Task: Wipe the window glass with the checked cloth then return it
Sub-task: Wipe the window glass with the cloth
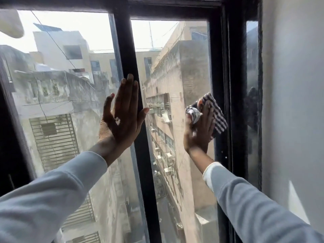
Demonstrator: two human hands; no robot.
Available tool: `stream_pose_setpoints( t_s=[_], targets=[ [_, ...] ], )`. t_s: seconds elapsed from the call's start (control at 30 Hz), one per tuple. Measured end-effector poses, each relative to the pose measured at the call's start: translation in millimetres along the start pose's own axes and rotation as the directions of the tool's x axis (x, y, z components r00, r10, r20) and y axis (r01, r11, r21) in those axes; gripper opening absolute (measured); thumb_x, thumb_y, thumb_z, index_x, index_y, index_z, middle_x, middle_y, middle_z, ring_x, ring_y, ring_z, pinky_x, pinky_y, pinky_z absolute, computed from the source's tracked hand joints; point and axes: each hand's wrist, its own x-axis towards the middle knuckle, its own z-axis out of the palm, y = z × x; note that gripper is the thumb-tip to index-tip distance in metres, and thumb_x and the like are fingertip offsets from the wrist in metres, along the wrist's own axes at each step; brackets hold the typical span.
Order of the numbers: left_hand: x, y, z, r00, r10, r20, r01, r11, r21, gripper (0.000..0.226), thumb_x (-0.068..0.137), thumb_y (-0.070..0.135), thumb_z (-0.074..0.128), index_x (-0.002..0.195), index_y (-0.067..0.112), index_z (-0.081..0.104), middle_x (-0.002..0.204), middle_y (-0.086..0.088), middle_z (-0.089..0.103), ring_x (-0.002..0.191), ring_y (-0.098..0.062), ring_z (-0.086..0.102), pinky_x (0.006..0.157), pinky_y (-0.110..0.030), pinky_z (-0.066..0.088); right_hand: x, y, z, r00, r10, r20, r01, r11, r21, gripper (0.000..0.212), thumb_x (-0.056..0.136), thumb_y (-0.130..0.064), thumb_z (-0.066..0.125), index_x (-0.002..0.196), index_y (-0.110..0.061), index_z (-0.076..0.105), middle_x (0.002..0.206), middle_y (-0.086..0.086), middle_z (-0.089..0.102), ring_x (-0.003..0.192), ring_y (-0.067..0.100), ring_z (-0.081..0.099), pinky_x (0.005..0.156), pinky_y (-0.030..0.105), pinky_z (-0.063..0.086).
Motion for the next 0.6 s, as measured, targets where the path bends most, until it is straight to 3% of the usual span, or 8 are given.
stream_pose_setpoints(
  t_s=[0.07, 0.17, 0.27, 0.33, 0.4, 0.47, 0.5, 0.6],
  targets=[
    [-1, 2, -7, 0.999, 0.007, 0.032, -0.008, 1.0, 0.013, 0.072, 0.115, 0.053, -0.002, 0.163, 0.016, -0.04, 0.171, -0.004, -0.046, 0.162, -0.015, -0.039, 0.137, -0.044, -0.009, -77, 1, 1, 0.989, 0.062, 0.132, -0.061, 0.998, -0.015, 0.075, 0.11, -0.065, 0.022, 0.171, -0.029, -0.003, 0.181, 0.0, -0.001, 0.17, 0.024, 0.004, 0.136, 0.064, 0.015],
    [-2, 3, -14, 0.998, 0.009, 0.054, -0.01, 1.0, 0.01, 0.071, 0.116, 0.051, -0.001, 0.163, 0.015, -0.039, 0.172, -0.005, -0.045, 0.163, -0.016, -0.038, 0.138, -0.043, -0.007, -126, -8, 17, 0.858, -0.397, 0.327, 0.428, 0.903, -0.026, 0.077, 0.11, -0.039, 0.043, 0.174, -0.034, 0.001, 0.184, 0.003, 0.001, 0.17, 0.021, -0.014, 0.133, 0.064, 0.016],
    [-1, 0, -10, 0.999, 0.023, 0.037, -0.022, 1.0, -0.008, 0.07, 0.114, 0.053, -0.006, 0.162, 0.016, -0.041, 0.171, -0.004, -0.047, 0.161, -0.014, -0.04, 0.137, -0.043, -0.009, -32, -30, 20, 0.717, -0.636, 0.283, 0.659, 0.752, 0.02, 0.07, 0.11, -0.039, 0.044, 0.174, -0.034, 0.016, 0.184, -0.001, 0.017, 0.172, 0.022, -0.004, 0.137, 0.055, 0.005],
    [0, -3, -3, 0.999, 0.051, 0.006, -0.051, 0.999, -0.019, 0.071, 0.114, 0.054, -0.007, 0.163, 0.015, -0.04, 0.171, -0.004, -0.046, 0.162, -0.015, -0.04, 0.137, -0.044, -0.008, 17, -25, 12, 0.799, -0.562, 0.213, 0.582, 0.812, -0.045, 0.07, 0.111, -0.045, 0.04, 0.173, -0.036, 0.01, 0.184, -0.005, 0.012, 0.172, 0.026, 0.008, 0.137, 0.052, 0.002],
    [1, -4, 5, 0.998, 0.046, -0.052, -0.05, 0.997, -0.06, 0.071, 0.114, 0.054, -0.001, 0.166, 0.018, -0.033, 0.173, -0.002, -0.041, 0.164, -0.013, -0.035, 0.137, -0.044, -0.006, 15, -9, 7, 0.961, -0.251, 0.118, 0.26, 0.964, -0.062, 0.072, 0.109, -0.052, 0.032, 0.174, -0.033, 0.007, 0.183, -0.007, 0.005, 0.171, 0.027, 0.01, 0.138, 0.053, 0.004],
    [4, -3, 13, 0.99, 0.015, -0.138, -0.031, 0.992, -0.12, 0.071, 0.115, 0.055, 0.01, 0.169, 0.021, -0.021, 0.175, 0.003, -0.031, 0.166, -0.01, -0.025, 0.135, -0.041, -0.004, -39, -7, 8, 0.99, 0.108, 0.088, -0.107, 0.994, -0.016, 0.078, 0.104, -0.06, 0.021, 0.17, -0.036, -0.011, 0.183, -0.004, -0.006, 0.172, 0.027, 0.003, 0.138, 0.061, 0.009],
    [5, -2, 16, 0.985, -0.001, -0.172, -0.024, 0.99, -0.141, 0.071, 0.115, 0.054, 0.015, 0.171, 0.021, -0.014, 0.176, 0.005, -0.025, 0.167, -0.009, -0.019, 0.135, -0.04, -0.001, -74, -15, 8, 0.973, 0.17, 0.158, -0.171, 0.985, -0.007, 0.076, 0.103, -0.062, 0.018, 0.165, -0.044, -0.023, 0.181, -0.008, -0.017, 0.171, 0.024, -0.005, 0.137, 0.062, 0.009],
    [7, 0, 24, 0.968, -0.041, -0.246, -0.006, 0.983, -0.185, 0.07, 0.115, 0.051, 0.03, 0.174, 0.02, 0.008, 0.181, 0.003, 0.0, 0.171, -0.013, 0.003, 0.136, -0.044, 0.011, -127, -32, 19, 0.95, -0.122, 0.289, 0.127, 0.992, 0.004, 0.073, 0.108, -0.051, 0.026, 0.166, -0.046, -0.018, 0.178, -0.011, -0.023, 0.167, 0.02, -0.014, 0.137, 0.061, 0.009]
  ],
)
